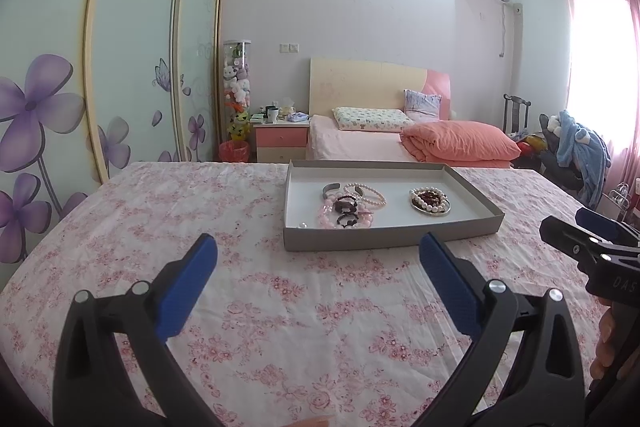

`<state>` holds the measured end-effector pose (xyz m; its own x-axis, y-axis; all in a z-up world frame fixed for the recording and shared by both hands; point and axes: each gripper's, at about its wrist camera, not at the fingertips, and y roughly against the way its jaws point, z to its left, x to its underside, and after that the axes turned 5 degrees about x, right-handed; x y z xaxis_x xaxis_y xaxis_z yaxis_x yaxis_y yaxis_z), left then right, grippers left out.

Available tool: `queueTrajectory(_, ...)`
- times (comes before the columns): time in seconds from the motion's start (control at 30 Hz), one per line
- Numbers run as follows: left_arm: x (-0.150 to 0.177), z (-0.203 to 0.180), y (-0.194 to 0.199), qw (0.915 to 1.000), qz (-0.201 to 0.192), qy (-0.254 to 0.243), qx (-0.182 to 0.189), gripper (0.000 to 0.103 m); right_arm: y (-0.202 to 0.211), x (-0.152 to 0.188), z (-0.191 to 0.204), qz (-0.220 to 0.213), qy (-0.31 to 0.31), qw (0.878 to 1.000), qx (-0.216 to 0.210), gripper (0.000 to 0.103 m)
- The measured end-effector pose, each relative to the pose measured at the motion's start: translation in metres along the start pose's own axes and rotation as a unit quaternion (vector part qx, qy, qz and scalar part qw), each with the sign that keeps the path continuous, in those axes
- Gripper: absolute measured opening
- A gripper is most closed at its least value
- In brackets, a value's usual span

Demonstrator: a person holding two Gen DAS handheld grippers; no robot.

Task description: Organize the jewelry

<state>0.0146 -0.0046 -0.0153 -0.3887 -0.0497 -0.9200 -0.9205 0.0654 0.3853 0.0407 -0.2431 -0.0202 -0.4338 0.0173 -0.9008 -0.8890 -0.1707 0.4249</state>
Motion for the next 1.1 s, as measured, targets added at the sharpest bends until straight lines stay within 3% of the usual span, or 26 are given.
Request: queueTrajectory(1.1,0.0041,-0.0018,-0.0066,1.0000,0.008,0.005,-0.004,0.099,-0.0050,0.0016,0.0018,0.010,-0.006,1.000,-0.002,0.101)
